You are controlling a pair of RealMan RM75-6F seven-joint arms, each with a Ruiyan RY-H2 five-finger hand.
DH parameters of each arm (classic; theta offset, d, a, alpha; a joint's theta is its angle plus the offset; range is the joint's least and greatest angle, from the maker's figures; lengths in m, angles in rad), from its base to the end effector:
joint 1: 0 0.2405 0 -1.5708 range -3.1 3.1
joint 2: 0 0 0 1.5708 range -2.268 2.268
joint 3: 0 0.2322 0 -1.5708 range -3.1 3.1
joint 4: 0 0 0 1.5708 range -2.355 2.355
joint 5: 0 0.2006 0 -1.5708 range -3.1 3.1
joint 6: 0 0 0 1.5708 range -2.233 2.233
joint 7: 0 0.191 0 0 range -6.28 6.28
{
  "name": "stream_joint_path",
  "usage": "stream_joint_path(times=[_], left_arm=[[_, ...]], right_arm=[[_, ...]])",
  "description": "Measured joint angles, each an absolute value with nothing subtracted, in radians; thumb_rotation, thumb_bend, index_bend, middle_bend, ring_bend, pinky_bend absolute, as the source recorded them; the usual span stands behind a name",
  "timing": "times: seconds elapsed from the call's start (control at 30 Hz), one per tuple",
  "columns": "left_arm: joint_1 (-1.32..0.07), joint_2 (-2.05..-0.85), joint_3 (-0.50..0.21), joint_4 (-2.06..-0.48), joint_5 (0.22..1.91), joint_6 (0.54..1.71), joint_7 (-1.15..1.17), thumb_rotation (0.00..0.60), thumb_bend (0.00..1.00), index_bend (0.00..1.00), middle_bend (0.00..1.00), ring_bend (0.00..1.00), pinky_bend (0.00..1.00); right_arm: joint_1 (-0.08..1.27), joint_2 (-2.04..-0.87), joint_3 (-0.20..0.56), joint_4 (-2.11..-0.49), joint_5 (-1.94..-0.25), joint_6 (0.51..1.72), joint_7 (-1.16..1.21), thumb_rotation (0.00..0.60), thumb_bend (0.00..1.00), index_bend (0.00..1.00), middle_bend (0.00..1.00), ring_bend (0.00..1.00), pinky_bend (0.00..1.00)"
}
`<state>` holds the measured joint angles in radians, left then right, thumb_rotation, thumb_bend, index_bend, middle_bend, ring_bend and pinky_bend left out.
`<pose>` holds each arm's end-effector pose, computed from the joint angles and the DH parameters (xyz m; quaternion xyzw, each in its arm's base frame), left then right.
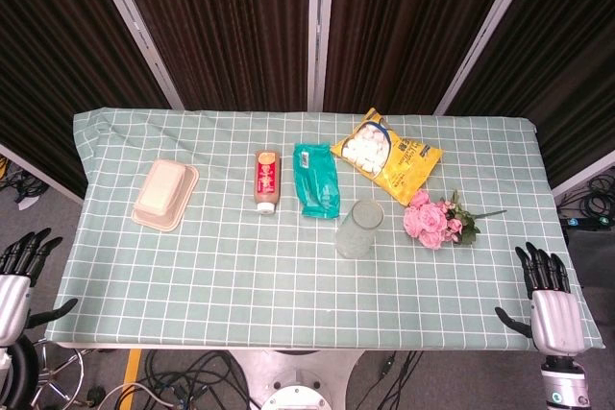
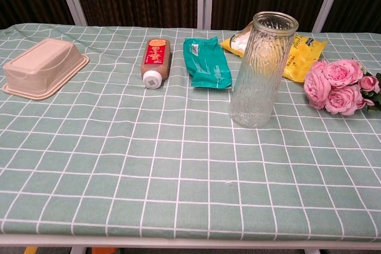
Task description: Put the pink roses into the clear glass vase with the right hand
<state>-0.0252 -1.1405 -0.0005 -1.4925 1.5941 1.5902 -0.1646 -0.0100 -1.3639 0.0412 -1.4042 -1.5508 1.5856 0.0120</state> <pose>-0.2981 0.1986 0.1633 -0.5874 -0.3898 -0.4242 0.5684 -0.3033 -0.1958 0.1133 0.5606 -0.3937 0.4098 0.6023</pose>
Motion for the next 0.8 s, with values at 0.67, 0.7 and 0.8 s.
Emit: stream_joint_path(times=[0.67, 0.7, 0.8], left_arm=[[-0.019, -1.146, 0.007, -1.465, 1.609, 1.606, -0.208, 0.6, 0.09, 0.12, 0.03, 0.0, 0.12], [-0.017, -1.147, 0.006, -1.459, 1.606, 1.609, -0.216, 0.6, 0.09, 0.12, 0.03, 0.0, 0.12], [-0.013, -1.149, 0.003, -1.446, 1.598, 1.615, -0.232, 0.6, 0.09, 0.12, 0.03, 0.0, 0.12]], right_arm=[[0.127, -1.345, 0.137, -1.456, -1.409, 1.365, -0.197, 0.6, 0.0, 0.0, 0.0, 0.0, 0.0], [0.151, -1.347, 0.15, -1.454, -1.39, 1.33, -0.208, 0.6, 0.0, 0.0, 0.0, 0.0, 0.0], [0.217, -1.36, 0.182, -1.439, -1.337, 1.232, -0.233, 0.6, 0.0, 0.0, 0.0, 0.0, 0.0]])
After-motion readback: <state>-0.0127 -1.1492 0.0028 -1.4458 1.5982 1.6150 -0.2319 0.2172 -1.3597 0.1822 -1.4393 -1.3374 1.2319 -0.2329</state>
